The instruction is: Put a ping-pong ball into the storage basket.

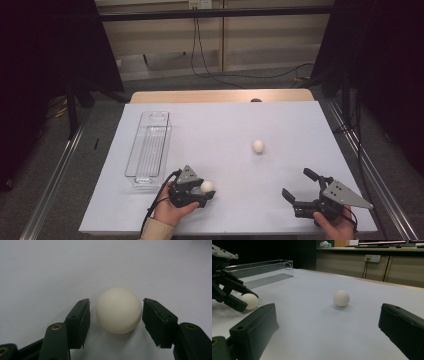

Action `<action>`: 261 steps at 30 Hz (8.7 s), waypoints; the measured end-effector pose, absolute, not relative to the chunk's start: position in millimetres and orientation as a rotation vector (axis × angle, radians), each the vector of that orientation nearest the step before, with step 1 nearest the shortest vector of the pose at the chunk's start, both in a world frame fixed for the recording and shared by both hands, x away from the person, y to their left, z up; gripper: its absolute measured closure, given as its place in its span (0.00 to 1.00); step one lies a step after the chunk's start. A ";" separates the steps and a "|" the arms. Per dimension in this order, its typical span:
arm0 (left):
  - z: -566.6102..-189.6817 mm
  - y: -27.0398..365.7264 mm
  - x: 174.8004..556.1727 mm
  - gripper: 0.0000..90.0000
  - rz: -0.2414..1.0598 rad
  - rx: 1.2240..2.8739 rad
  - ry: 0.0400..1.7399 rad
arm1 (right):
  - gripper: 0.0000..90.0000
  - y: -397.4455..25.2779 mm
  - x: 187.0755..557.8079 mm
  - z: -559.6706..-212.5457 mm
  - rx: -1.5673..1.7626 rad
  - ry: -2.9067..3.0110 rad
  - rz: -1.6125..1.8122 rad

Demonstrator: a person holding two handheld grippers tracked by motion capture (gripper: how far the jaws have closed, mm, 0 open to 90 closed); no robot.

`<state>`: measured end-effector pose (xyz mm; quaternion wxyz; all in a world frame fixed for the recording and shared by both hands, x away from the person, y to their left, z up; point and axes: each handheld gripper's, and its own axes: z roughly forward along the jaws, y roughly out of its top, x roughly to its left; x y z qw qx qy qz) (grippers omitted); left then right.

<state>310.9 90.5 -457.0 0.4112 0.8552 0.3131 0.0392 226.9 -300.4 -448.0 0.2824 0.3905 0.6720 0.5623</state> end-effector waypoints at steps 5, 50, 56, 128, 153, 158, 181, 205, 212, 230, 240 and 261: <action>-457.1 90.5 311.1 0.46 0.095 2.152 0.795 | 0.02 -300.5 227.0 -448.0 1.047 1.801 1.506; -457.8 89.8 310.4 0.53 0.107 2.163 0.786 | 0.02 -300.6 226.2 -447.4 1.041 1.803 1.507; -457.5 89.5 310.4 0.56 0.102 2.160 0.789 | 0.02 -300.7 226.1 -447.2 1.051 1.793 1.510; -427.4 97.2 318.3 0.57 0.094 2.102 0.830 | 0.02 -303.5 226.9 -447.0 1.055 1.783 1.517; -416.2 108.2 321.6 0.57 0.127 2.075 0.877 | 0.02 -303.2 226.6 -446.6 1.054 1.783 1.522; -413.1 109.9 323.0 0.57 0.126 2.069 0.895 | 0.02 -303.1 226.7 -446.7 1.054 1.782 1.521; -401.9 119.7 328.3 0.57 0.134 2.048 0.933 | 0.02 -303.0 226.5 -446.5 1.059 1.779 1.531; -396.4 126.8 332.6 0.57 0.130 2.033 0.958 | 0.02 -304.0 226.9 -446.5 1.066 1.776 1.537; -394.7 128.4 334.0 0.57 0.127 2.030 0.963 | 0.02 -303.9 226.9 -446.5 1.067 1.773 1.537; -385.7 137.4 339.6 0.57 0.140 1.995 0.988 | 0.02 -303.6 227.1 -446.6 1.067 1.773 1.541; -381.8 141.1 341.8 0.57 0.152 1.987 0.996 | 0.02 -303.5 227.1 -446.6 1.066 1.776 1.542; -376.3 152.7 345.7 0.57 0.179 1.968 1.025 | 0.02 -303.2 227.0 -446.3 1.066 1.774 1.542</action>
